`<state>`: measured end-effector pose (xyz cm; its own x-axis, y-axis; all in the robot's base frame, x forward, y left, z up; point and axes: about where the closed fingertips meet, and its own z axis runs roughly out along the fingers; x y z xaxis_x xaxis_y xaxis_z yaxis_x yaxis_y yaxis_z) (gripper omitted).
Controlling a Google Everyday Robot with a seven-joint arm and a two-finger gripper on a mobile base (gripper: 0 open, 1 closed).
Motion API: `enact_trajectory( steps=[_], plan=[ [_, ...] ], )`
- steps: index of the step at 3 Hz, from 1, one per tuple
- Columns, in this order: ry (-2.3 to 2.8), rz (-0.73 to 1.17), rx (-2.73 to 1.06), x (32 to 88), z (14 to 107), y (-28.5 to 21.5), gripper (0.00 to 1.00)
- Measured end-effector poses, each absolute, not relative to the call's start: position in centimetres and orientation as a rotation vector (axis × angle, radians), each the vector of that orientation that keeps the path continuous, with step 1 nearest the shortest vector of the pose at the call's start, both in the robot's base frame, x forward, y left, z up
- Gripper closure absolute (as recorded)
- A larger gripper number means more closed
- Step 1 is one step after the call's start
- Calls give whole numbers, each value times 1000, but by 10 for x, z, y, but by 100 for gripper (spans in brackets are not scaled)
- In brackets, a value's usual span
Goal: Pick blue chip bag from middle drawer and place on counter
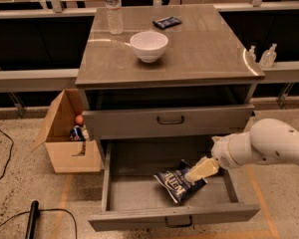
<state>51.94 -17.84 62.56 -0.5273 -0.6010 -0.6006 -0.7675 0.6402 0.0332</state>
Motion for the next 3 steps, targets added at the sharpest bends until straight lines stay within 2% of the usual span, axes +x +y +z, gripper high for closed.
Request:
enact_trajectory(
  steps=[1,3],
  plan=[
    [2298,433,-1033,542,588,-159,0],
    [2337,482,-1081,547,512,-125,0]
  ],
)
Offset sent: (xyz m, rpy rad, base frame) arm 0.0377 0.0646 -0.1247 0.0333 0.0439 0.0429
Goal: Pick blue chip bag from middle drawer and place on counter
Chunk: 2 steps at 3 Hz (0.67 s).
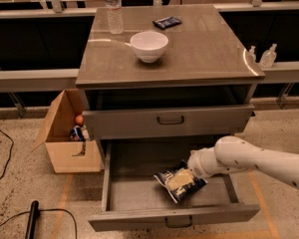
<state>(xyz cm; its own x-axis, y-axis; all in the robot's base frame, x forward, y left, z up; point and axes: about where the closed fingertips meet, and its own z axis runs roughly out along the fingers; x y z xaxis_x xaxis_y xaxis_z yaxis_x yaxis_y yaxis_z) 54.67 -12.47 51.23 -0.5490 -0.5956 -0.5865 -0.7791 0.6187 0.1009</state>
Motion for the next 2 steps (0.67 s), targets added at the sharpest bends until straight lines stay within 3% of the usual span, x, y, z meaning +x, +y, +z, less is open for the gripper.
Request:
enact_trajectory(
  steps=[2],
  plan=[
    [2394,496,-1108,550,453,-106,0]
  ],
)
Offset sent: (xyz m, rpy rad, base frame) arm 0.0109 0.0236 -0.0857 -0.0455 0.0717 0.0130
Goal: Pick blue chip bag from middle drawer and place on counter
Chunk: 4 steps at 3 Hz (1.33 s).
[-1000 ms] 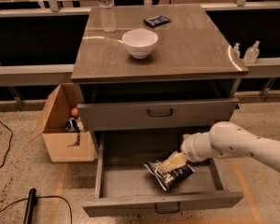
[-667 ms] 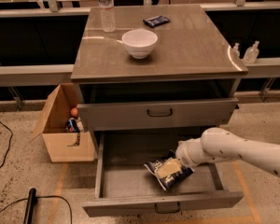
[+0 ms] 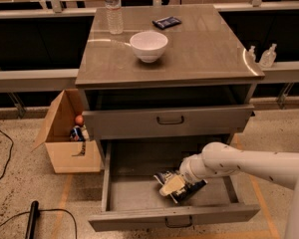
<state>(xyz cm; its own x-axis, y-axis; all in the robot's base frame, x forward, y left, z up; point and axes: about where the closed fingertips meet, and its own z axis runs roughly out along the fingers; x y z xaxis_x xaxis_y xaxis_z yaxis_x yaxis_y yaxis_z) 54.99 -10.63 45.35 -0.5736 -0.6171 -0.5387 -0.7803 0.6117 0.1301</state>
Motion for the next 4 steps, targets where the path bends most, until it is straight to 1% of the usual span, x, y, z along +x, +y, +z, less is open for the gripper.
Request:
enact_trajectory(
  steps=[2,3,4],
  plan=[
    [2470,455,-1086,558,412,-122,0],
    [2487,460,-1066,558,400,-134,17],
    [2482,481,-1063,554,399,-141,40]
  ],
)
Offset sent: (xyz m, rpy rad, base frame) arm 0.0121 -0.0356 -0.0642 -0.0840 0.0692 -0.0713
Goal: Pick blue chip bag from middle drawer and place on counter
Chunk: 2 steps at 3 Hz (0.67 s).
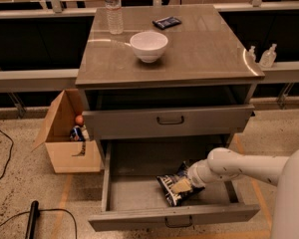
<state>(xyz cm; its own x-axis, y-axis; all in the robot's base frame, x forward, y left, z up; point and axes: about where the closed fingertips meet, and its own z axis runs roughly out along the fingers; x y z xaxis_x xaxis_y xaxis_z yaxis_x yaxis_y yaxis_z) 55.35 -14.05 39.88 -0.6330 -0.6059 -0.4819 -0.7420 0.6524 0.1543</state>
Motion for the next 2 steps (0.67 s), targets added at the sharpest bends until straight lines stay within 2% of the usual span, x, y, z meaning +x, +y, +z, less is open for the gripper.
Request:
enact_trajectory(
  steps=[2],
  plan=[
    [2470,510,-1075,546,406,-140,87]
  ],
)
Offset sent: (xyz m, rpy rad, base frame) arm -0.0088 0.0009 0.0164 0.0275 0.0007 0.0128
